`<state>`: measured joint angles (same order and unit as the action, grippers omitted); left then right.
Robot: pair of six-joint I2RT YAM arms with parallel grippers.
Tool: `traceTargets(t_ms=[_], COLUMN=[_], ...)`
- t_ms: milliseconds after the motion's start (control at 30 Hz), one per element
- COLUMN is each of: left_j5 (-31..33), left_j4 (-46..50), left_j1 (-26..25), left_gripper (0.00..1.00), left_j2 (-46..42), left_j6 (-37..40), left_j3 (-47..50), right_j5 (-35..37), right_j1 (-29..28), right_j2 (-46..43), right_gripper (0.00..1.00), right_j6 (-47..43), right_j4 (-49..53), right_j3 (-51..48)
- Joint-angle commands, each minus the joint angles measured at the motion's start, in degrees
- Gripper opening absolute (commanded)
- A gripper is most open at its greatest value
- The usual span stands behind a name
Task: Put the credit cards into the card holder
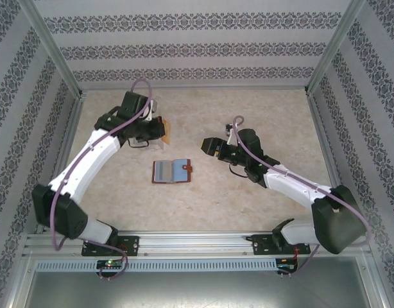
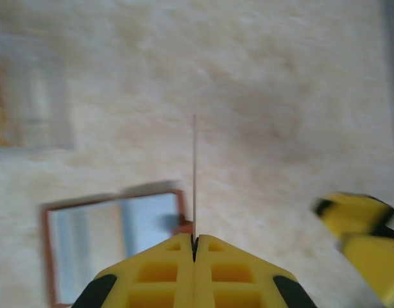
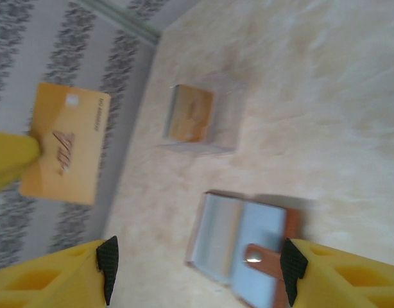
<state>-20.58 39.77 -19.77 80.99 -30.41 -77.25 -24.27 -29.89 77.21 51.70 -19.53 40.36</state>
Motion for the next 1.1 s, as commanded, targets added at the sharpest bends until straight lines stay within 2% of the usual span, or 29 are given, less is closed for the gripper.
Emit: traceTargets(t_ms=[0,100,200,567,633,767,967,1000,1067], left_j5=[-14.5,-18.7,-23.3,-22.9,-22.9,-21.9,-20.2,-20.2,-19.9], left_j4=[-14.5,-21.1,-27.2,-26.2,-26.3,-26.3,-25.9,-25.7,-25.0], left_j1=[0.3,0.3,0.3,0.3,0.3,0.4,0.7,0.7,0.9], left_gripper=[0.05,0.05,0.04,0.03,0.03,0.03,0.03,0.05,0.22], left_j2=[-2.6,-3.7,-3.3,-2.8,-2.5,-1.7,-0.7,-0.6,-0.6], left_j6=[-6.0,-8.9,-11.3,-9.3,-9.4,-9.0,-9.0,-9.0,-9.1], left_j3=[6.3,10.0,12.0,12.0,12.4,12.7,13.2,13.2,13.1], right_j5=[-10.5,-12.9,-14.6,-14.4,-14.5,-14.1,-13.9,-13.7,-13.3], right_j1=[0.5,0.8,0.7,0.9,0.8,0.7,0.4,0.4,0.4], right_j2=[3.5,5.9,8.4,13.1,13.0,12.2,11.8,11.8,11.8], right_gripper=[0.70,0.69,0.68,0.59,0.52,0.25,0.11,0.07,0.03], right_j6=[11.3,18.0,21.4,26.6,26.8,26.9,27.1,27.1,27.4], right_j4=[-13.1,-22.6,-26.5,-34.6,-35.1,-36.4,-37.0,-37.0,-37.0], right_j3=[1.9,1.4,3.0,3.1,2.8,1.9,1.2,0.9,0.2])
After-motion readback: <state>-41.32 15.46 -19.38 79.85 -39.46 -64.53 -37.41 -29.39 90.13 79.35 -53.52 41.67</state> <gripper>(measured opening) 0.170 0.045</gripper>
